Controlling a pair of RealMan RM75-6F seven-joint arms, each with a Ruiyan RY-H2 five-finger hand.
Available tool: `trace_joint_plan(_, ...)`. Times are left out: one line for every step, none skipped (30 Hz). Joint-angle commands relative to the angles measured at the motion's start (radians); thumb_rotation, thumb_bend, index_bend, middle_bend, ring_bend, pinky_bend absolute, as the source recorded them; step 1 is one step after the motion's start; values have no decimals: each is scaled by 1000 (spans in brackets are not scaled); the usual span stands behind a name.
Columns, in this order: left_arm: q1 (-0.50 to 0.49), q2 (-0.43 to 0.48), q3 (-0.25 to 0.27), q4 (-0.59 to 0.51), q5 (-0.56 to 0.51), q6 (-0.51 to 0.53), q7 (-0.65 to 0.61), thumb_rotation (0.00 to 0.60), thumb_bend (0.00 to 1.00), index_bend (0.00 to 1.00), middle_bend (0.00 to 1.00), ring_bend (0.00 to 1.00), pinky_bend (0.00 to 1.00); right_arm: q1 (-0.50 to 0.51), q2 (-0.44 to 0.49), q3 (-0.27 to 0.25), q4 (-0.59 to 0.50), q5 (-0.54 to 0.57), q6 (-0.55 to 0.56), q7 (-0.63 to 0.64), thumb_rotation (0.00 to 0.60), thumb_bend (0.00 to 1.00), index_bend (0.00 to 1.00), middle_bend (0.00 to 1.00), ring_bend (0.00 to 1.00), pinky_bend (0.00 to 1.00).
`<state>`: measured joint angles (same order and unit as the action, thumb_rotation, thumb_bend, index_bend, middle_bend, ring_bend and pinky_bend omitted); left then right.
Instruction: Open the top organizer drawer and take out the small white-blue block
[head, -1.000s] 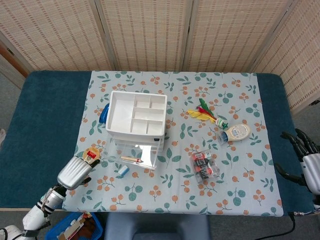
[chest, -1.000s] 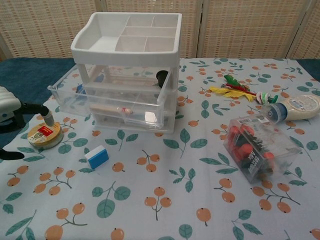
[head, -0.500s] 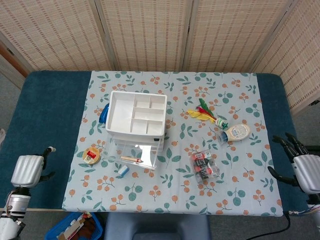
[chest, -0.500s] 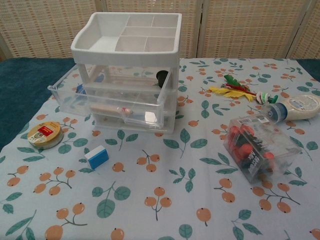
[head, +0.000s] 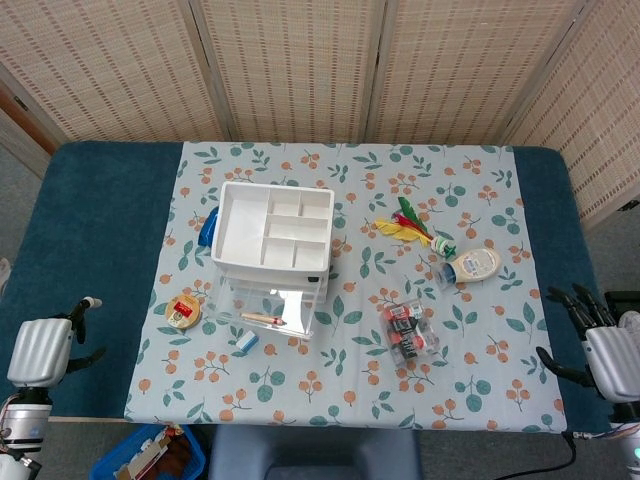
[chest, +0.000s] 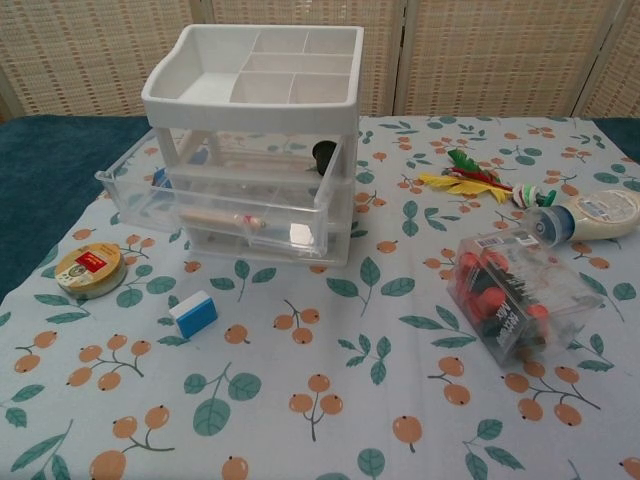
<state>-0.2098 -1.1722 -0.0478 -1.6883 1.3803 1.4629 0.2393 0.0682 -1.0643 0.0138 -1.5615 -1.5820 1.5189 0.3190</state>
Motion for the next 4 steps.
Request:
trace_joint_plan(2, -2, -2, -8, 7, 2, 10, 600, 82, 325, 685, 645, 804, -9, -9, -7, 8, 2, 3, 9, 600, 292, 72, 212, 84, 128)
trace_joint_plan(3, -4, -3, -9, 8, 3, 11, 600, 81, 326, 685, 645, 804, -11, -11, -8, 11, 2, 4, 11, 600, 292, 72, 212, 84, 128)
trace_joint_plan(4, -5, -4, -10, 8, 3, 11, 600, 81, 326, 685, 645, 804, -13, -13, -9, 12, 1, 6, 13, 600, 292, 72, 212, 84, 128)
trace_joint_plan(6, -5, -6, -14, 7, 4, 11, 600, 82, 326, 685, 646, 804, -15, -14, -9, 15, 1, 9, 14, 600, 292, 72, 212, 84, 128)
